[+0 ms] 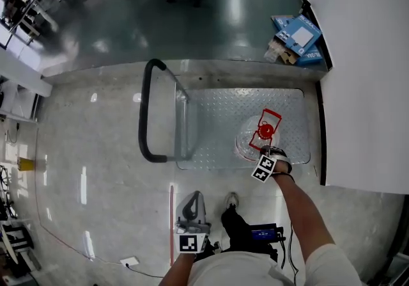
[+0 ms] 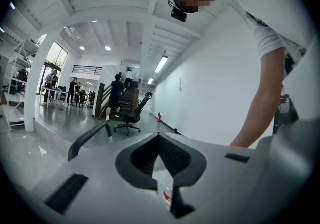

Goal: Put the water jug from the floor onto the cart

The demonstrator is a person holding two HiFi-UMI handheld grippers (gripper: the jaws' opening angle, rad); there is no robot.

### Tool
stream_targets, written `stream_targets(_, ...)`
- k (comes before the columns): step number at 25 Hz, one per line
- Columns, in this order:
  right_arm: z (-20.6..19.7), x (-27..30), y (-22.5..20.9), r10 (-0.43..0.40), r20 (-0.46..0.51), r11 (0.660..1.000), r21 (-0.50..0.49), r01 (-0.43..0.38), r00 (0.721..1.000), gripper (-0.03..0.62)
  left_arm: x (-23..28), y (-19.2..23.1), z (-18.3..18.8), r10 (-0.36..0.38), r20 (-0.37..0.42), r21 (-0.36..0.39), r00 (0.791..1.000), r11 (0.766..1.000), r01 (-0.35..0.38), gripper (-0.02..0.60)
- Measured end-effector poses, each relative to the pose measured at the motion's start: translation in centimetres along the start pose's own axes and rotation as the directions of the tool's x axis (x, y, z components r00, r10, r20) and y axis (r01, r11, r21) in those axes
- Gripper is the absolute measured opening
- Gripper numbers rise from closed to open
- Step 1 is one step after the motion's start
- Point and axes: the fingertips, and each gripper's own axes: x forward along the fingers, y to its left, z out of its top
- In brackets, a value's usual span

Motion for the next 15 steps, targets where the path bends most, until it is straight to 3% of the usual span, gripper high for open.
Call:
stream_targets(11,-1.8,-0.6,4.1,-0.014,-0.001,1.000,-0.011,0.014,1.000,0.054,-1.0,-0.8,-1.0,-0.056,-0.007,-0.040,0.998,0.998,0.056,0.003)
stream_targets(15,-2.1,-0.9,4.3,-0.038,-0.003,0.999,-0.002,0.038,0.999,0.054,-1.3,-0.8,-0.8,-0.064,0.000,-0.015,0.998,0.998,0.064,0.003)
